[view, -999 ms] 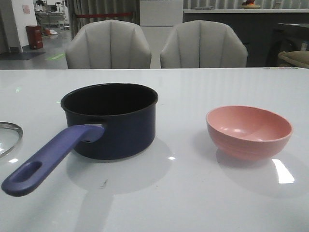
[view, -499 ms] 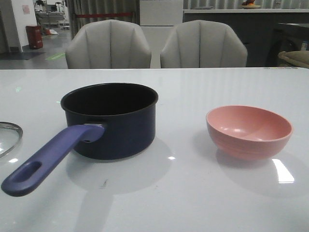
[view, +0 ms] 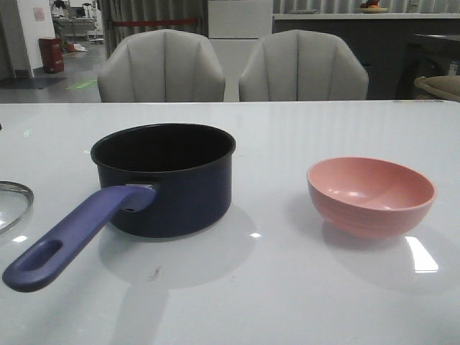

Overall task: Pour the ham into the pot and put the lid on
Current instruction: 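Grasp the lid knob with the left gripper and lift it over the pot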

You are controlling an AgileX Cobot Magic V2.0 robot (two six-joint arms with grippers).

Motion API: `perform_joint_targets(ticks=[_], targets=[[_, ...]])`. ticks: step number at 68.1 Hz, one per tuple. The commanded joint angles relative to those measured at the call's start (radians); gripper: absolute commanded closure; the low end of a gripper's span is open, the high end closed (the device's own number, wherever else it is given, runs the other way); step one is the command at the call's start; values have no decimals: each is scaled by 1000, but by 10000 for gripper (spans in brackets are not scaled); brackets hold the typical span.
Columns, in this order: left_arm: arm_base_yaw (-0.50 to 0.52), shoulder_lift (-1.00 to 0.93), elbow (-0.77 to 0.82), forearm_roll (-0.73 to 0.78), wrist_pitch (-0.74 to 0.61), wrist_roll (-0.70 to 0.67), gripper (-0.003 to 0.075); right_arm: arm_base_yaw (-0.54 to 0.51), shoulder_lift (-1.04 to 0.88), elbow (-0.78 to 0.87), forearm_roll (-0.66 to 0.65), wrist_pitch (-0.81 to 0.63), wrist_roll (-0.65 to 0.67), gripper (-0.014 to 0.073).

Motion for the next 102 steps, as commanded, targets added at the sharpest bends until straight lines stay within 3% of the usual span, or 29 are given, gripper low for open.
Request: perform_joint_targets(ticks=[1, 18, 42, 62, 80, 102], targets=[[-1, -40, -26, -8, -10, -1, 411, 1, 10, -31, 8, -75, -11, 435], [-1, -42, -37, -8, -10, -1, 424, 1, 10, -31, 8, -75, -11, 435], [-27, -137, -186, -8, 25, 26, 425, 1, 10, -31, 8, -75, -11, 435], [-227, -146, -358, -8, 134, 26, 461, 1, 10, -31, 8, -75, -11, 435], [-427, -118, -432, -10, 144, 26, 463, 1, 10, -31, 8, -75, -11, 435], [-522, 33, -611, -14, 308, 26, 461, 1, 10, -31, 8, -75, -11, 435]])
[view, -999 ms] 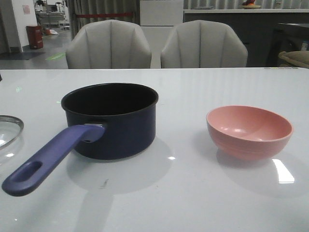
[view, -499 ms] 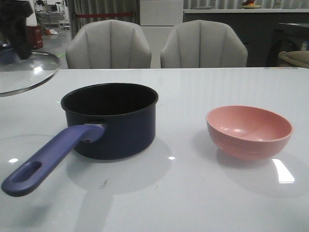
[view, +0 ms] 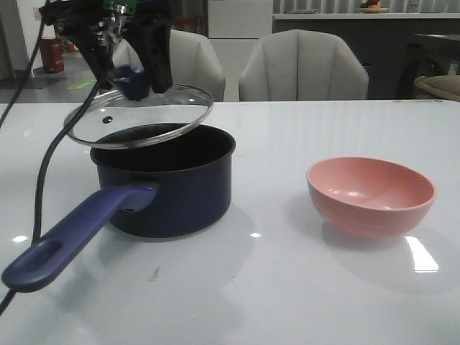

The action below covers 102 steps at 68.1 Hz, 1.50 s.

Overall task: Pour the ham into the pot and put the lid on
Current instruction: 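Grasp the lid knob with the left gripper and lift it over the pot, then lower the glass lid onto the saucepan and open the left gripper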

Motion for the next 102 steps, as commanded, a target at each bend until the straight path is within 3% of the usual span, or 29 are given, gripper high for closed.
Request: perform_joint_targets(ticks=[1, 19, 102], targets=[[-14, -18, -83, -8, 11, -1, 461, 1, 10, -31, 8, -75, -11, 435], [-34, 42, -138, -21, 51, -1, 461, 1, 10, -31, 8, -75, -11, 435], [-60, 41, -108, 2, 62, 8, 456, 1, 10, -31, 8, -75, -11, 435]])
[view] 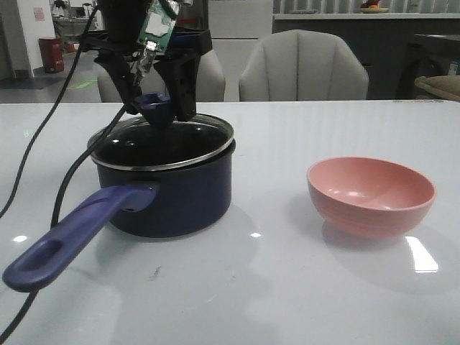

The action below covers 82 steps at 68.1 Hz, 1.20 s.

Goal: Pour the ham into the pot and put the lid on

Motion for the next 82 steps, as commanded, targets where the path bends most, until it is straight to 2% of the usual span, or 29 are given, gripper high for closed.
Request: perform_joint_targets(ticks=[1, 10, 23, 31, 60, 70, 82], targets=[[-11, -63, -27, -11, 22, 5, 456, 1, 10, -31, 7, -75, -11, 435], [-11, -63, -27, -11, 22, 18, 400, 1, 10, -31, 7, -75, -11, 435], [-11, -63, -27, -11, 22, 22, 229, 1, 10, -31, 7, -75, -11, 435], [-11, -63, -27, -11, 22, 22, 161, 1, 10, -31, 7, -75, -11, 435], [-11, -71, -83, -11, 21, 22, 155, 1, 10, -31, 7, -75, -11, 435], [-11, -139, -90, -9, 21, 24, 155, 1, 10, -31, 7, -75, -11, 435], [-11, -279, -36, -9, 15, 95, 155, 1, 10, -31, 7, -75, -11, 435]])
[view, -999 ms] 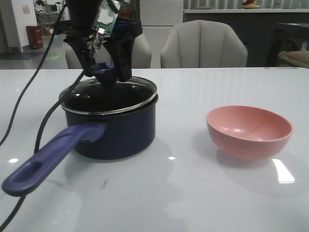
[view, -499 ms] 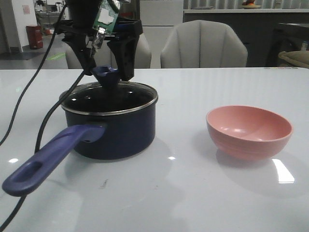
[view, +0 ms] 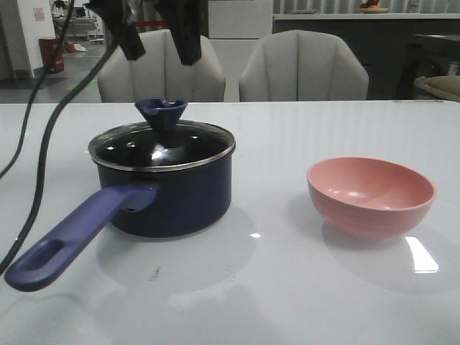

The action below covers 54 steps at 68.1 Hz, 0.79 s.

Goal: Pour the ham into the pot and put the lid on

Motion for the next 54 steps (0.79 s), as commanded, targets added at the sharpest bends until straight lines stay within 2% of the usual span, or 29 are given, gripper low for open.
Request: perform_joint_targets(ticks=[1, 9, 33, 54], targets=[[-9, -150, 15, -7, 15, 26, 155, 1, 10, -31, 7, -75, -11, 435], [-6, -273, 128, -7, -33, 28, 155, 1, 10, -31, 7, -75, -11, 435], [-6, -727, 581, -16, -321, 28, 155, 1, 10, -31, 7, -75, -11, 435], [-6, -1182, 1052, -9, -717, 28, 155, 1, 10, -31, 7, -73, -11, 435]])
